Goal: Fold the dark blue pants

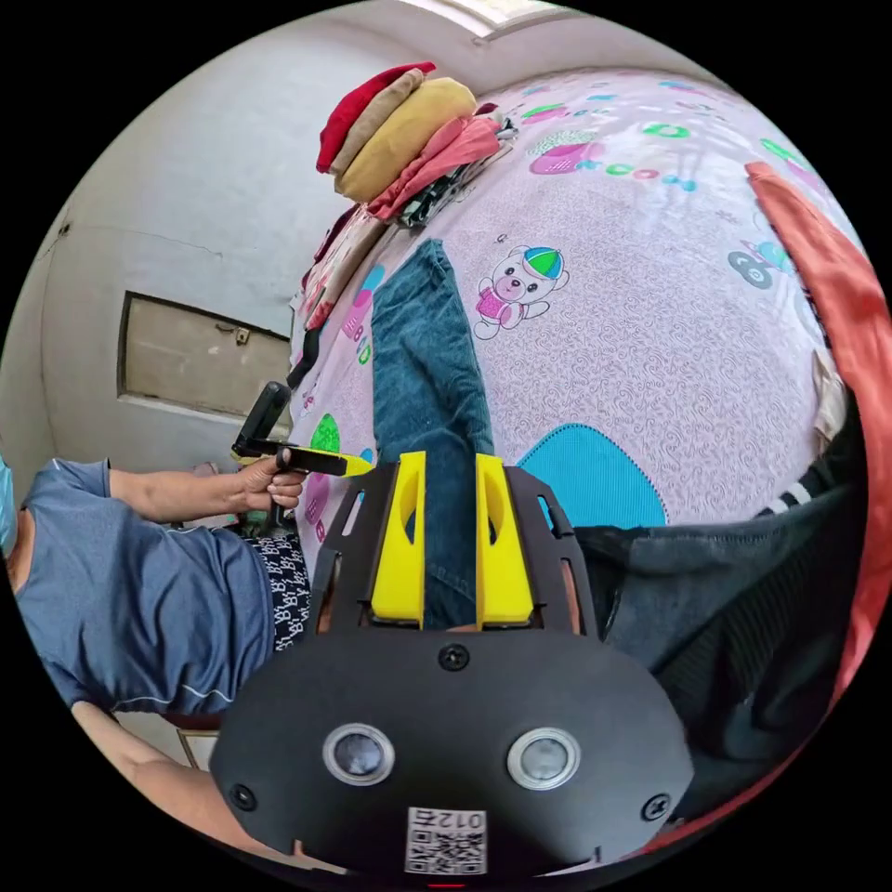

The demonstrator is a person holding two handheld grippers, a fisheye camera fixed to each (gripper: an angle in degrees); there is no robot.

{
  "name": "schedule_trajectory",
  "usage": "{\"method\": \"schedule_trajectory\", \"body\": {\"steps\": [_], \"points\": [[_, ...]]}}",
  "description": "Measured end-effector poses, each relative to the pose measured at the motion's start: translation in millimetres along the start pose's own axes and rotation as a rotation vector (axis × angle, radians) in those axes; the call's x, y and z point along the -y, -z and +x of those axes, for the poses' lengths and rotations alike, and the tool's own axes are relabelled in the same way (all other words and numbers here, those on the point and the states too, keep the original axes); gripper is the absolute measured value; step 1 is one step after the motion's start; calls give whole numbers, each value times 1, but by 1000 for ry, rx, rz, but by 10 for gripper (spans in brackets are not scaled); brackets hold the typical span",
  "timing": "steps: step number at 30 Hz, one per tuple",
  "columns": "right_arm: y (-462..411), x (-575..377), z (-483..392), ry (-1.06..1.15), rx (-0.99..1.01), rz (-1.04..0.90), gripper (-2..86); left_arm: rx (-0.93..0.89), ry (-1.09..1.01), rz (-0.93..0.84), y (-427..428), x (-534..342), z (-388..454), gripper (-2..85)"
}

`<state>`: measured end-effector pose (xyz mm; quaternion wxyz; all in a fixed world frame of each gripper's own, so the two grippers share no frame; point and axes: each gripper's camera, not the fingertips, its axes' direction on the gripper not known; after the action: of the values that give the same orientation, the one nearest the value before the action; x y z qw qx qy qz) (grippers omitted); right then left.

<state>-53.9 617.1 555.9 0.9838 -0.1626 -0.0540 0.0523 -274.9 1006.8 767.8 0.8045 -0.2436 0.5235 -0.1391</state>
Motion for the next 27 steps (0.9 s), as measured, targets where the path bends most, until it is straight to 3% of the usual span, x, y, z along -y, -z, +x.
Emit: {"method": "schedule_trajectory", "body": {"steps": [8,15,22,27], "points": [[-111,96,75,15,146,-289,68,-190,-8,-44,26,22,-46,83],[-169,142,105,26,241,-377,34,-251,-35,-25,41,29,-59,100],[-166,151,126,99,526,-298,18,-294,-96,-13,67,26,-61,140],[-155,151,138,108,535,-277,15,-254,-140,-28,84,11,-53,157]]}}
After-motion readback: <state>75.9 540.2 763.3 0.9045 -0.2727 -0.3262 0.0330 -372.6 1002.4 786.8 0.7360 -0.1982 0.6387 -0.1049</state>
